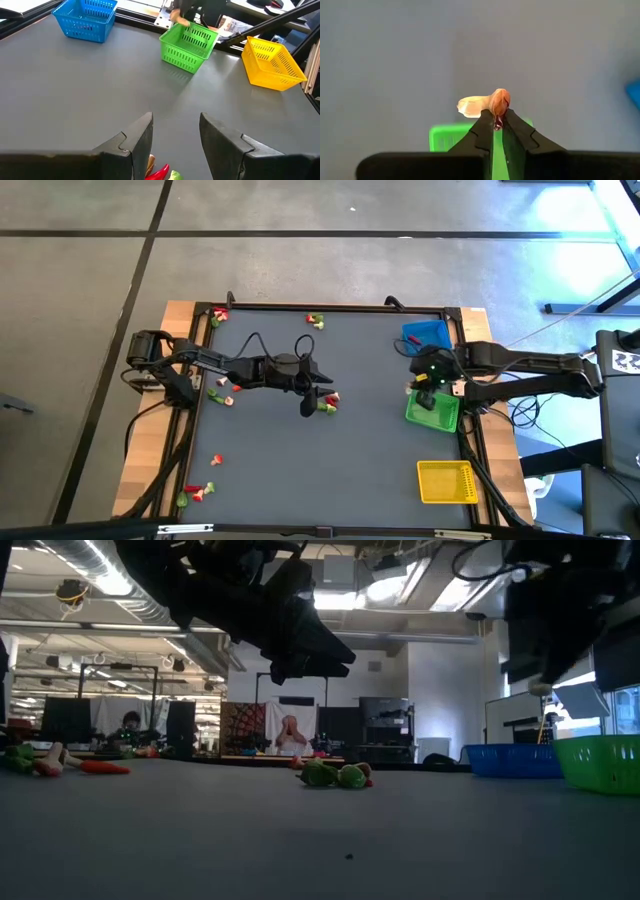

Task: Sort produce into baskets
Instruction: Put the brown mushroom into the green basket

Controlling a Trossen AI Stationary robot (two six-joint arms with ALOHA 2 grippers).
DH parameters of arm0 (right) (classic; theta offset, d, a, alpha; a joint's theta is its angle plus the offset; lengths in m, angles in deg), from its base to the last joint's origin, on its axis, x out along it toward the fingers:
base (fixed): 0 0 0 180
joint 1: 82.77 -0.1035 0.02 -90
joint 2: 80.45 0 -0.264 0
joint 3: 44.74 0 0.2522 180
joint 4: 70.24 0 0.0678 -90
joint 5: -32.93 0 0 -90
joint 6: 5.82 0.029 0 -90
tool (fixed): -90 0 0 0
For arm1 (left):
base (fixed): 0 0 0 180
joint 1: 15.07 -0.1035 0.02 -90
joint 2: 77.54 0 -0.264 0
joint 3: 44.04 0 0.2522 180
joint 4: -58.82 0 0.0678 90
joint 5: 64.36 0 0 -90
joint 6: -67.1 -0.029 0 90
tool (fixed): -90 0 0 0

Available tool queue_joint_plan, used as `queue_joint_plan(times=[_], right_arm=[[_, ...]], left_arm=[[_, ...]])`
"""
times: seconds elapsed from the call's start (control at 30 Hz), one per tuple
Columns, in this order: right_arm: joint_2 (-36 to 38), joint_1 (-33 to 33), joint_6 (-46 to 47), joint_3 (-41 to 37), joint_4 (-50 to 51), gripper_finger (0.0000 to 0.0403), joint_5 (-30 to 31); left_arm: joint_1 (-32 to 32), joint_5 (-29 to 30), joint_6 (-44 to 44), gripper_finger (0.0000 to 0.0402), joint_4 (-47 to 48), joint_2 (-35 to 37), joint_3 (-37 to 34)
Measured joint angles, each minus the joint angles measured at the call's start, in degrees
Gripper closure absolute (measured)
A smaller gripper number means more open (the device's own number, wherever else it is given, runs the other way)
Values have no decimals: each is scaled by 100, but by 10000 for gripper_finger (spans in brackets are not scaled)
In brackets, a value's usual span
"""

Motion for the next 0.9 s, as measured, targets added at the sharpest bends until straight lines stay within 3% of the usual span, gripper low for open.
queue_joint_plan(times=[0.33,0.5,0.67,0.9], right_arm=[[220,0,981,-25,901,379,33],[220,0,1286,-371,626,379,93],[219,0,1676,-788,452,379,-373],[219,0,1838,-1058,-132,379,-408]], left_arm=[[1,10,0,244,0,0,0],[0,51,-17,244,0,0,0],[0,59,-15,244,0,0,0],[0,70,-15,244,-2,0,0]])
